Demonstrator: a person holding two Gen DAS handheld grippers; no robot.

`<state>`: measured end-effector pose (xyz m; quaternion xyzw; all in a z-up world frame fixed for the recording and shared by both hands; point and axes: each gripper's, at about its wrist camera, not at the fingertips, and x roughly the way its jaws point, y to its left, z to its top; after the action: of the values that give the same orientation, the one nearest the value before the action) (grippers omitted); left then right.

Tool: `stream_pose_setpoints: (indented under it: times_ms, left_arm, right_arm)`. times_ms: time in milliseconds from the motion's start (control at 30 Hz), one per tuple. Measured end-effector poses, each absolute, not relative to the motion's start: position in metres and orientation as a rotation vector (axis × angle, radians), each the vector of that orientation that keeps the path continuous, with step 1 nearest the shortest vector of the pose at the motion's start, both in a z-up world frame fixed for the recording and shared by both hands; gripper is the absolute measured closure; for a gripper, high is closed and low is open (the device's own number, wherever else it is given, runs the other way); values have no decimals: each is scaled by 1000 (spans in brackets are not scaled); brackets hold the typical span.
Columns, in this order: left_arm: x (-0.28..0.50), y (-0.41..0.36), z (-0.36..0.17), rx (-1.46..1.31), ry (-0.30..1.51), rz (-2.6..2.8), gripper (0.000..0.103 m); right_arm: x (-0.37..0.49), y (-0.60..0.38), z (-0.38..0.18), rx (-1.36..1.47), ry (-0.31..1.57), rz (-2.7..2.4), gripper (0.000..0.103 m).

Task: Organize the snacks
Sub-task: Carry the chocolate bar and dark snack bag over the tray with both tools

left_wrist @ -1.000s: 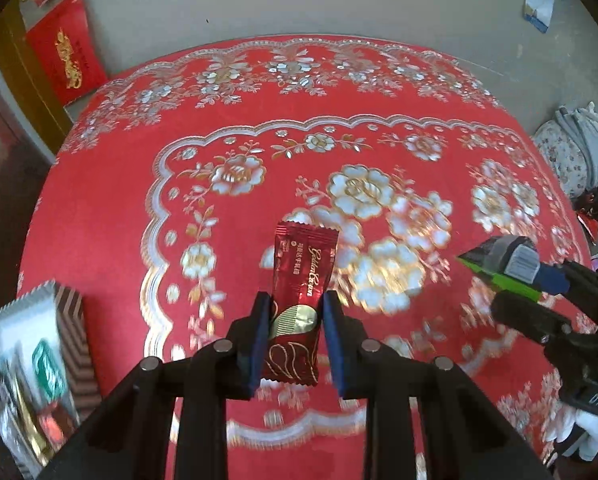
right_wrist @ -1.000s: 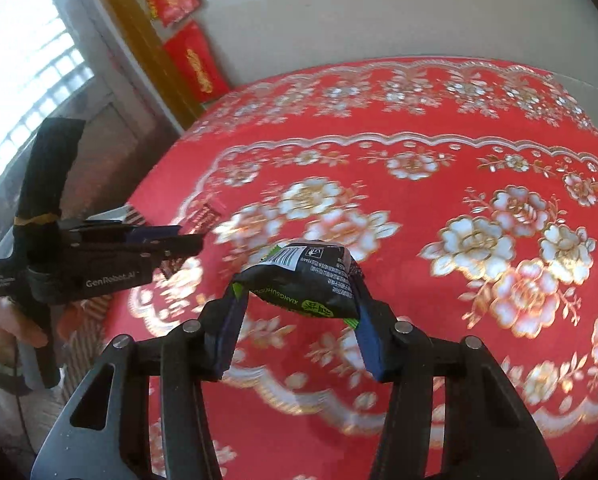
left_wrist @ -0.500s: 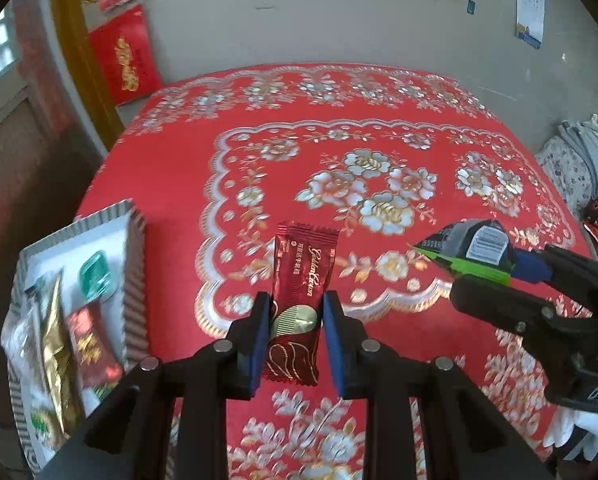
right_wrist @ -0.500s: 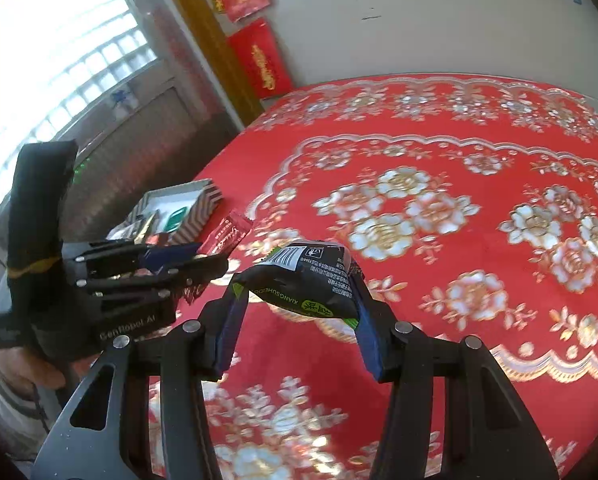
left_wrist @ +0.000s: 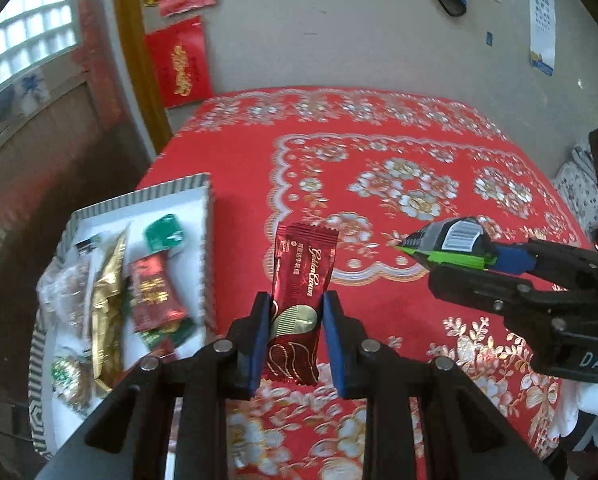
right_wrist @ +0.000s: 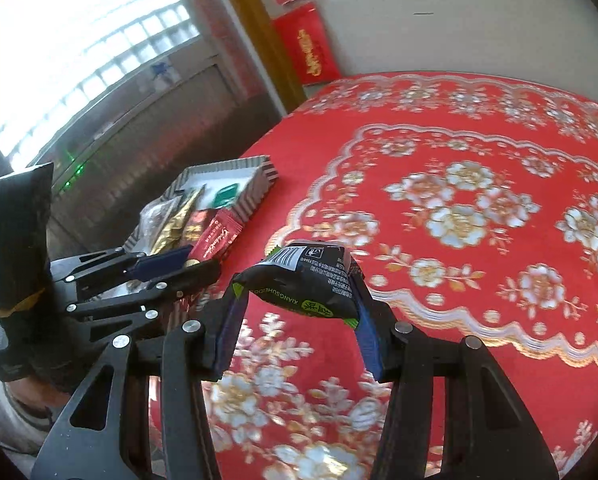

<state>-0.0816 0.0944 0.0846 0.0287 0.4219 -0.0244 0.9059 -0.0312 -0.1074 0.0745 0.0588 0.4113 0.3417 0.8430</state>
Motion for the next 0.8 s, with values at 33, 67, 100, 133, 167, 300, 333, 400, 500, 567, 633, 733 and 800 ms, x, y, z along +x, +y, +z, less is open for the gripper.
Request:
stream_pose_setpoints:
  times_ms: [33,67,100,133,167,300,333,400,500,567,633,733,800]
  left_arm:
    - [-84,100,87,56,861,-34,74]
    - [-86,105,88,57,852,-20,74]
    - [-88,111,90,58,842,-2,74]
    - [-89,117,91,55,837,9,74]
    - [-91,121,92,52,834,19,74]
    - [-98,146,96,31,814,65,74]
    - [-99,151,97,29,808,79,74]
    - [-102,163,98,20,802,101,74]
    - [-105,181,97,1,799,136,74]
    - [-106,190,96,-11,798,155,74]
    - [-107,199,95,-20,797,176,74]
    - [-108,209,91,-19,793,204,74]
    - [-109,213,89,-26,797,209,74]
  right_arm:
    - [-32,-100,76,117,866,734,53]
    - [-33,-95,77,111,864,744,53]
    - [-33,-89,78,108,863,757,53]
    - [-34,-83,79,103,863,767,53]
    - [-34,-76,80,96,864,778,53]
    - [-37,-50,81,64,871,822,53]
    - [-37,-43,81,56,872,833,53]
    - [-39,-31,83,42,872,854,53]
    - [-40,-14,84,19,876,880,53]
    - [-41,-1,85,5,880,901,53]
    - [-41,9,84,-5,883,913,53]
    - [-43,23,83,-22,890,933,53]
    - [-44,31,81,-31,896,946,53]
